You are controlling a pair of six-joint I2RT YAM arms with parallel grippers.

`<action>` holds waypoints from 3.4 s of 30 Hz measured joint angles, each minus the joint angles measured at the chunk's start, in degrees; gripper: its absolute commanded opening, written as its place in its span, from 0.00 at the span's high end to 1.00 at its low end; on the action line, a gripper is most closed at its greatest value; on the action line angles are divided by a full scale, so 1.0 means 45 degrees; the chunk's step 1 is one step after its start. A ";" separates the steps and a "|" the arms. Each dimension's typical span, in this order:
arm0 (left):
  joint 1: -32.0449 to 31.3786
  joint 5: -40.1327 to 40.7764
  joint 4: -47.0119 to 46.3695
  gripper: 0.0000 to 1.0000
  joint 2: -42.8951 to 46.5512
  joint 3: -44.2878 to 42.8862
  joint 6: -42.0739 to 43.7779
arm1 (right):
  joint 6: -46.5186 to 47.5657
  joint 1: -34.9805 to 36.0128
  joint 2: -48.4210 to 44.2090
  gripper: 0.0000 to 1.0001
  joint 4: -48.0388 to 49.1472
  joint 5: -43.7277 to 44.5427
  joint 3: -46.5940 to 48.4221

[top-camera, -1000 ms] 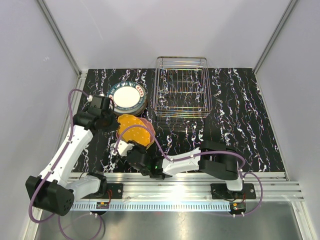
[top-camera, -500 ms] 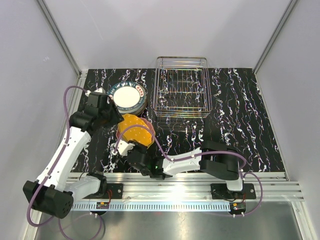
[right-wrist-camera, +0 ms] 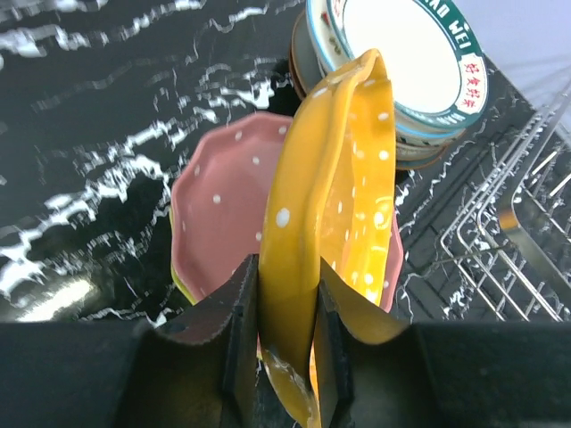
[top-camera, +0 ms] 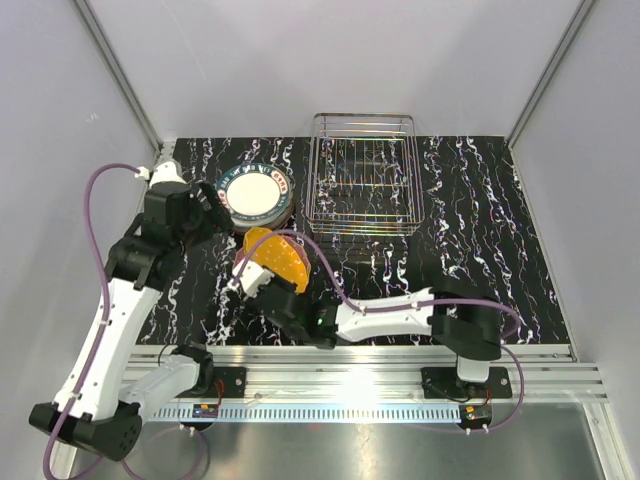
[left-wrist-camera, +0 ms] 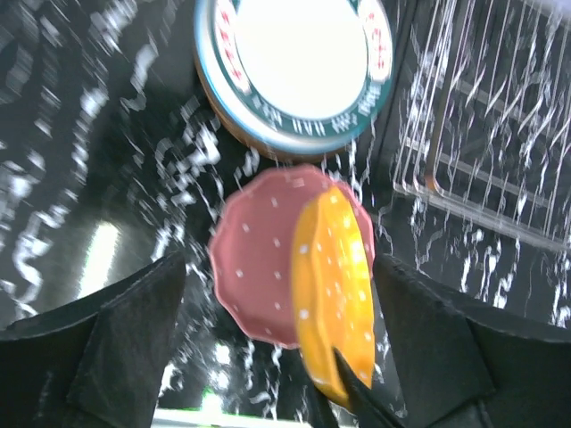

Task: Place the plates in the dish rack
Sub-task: Pass the plate from the left arm to the right, then insert the plate into the dish rack

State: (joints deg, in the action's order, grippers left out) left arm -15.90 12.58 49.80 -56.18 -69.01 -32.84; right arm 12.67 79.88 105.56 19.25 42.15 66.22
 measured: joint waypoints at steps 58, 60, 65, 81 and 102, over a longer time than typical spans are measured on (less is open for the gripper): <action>0.0000 -0.0442 -0.3444 0.01 0.2210 0.4634 0.3206 | -0.5051 -0.7611 0.1608 1.00 -0.4143 -0.2943 0.7732; 0.0000 -0.0457 -0.3444 0.01 0.2210 0.4634 0.3206 | -0.5168 -0.7611 0.1613 1.00 -0.4036 -0.3055 0.7732; 0.0000 -0.0466 -0.3449 0.01 0.2205 0.4634 0.3206 | -0.5445 -0.7611 0.1617 1.00 -0.3832 -0.3313 0.7732; 0.0000 -0.0631 -0.3458 0.01 0.2108 0.4634 0.3206 | -0.6319 -0.7791 0.1812 1.00 -0.3745 -0.3453 0.7359; 0.0000 -0.0748 -0.3478 0.01 0.2103 0.4634 0.3206 | -0.6717 -0.7864 0.1943 1.00 -0.3449 -0.3492 0.7359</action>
State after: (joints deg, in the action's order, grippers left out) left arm -15.90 9.21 34.15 -46.72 -48.16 -18.41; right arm -17.56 44.49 114.30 3.73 26.44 99.33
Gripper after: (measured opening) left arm 0.987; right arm 0.317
